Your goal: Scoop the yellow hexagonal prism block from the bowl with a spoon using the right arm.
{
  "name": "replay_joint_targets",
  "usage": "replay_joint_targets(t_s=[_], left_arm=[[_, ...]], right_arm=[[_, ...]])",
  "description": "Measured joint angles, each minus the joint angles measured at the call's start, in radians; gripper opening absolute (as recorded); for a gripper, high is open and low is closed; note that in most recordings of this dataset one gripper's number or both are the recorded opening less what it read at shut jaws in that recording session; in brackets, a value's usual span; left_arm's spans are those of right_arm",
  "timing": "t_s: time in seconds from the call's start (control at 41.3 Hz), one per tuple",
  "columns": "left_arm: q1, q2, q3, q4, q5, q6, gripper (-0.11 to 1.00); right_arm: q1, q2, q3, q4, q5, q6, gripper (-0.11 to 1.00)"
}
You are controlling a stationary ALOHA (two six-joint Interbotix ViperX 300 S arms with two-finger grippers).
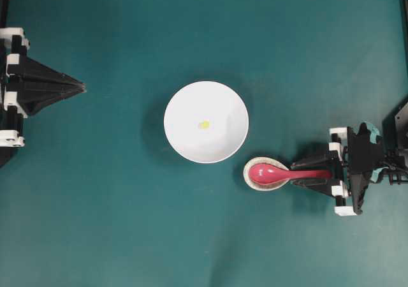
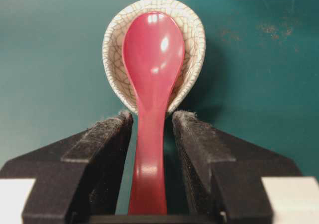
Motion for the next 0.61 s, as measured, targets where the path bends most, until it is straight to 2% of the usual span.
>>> replay_joint_targets(t_s=[0.605], left_arm=[[0.000, -0.002, 0.000, 0.000, 0.000, 0.000, 0.00]], right_arm=[[0.000, 0.000, 0.002, 0.000, -0.014, 0.000, 0.45]])
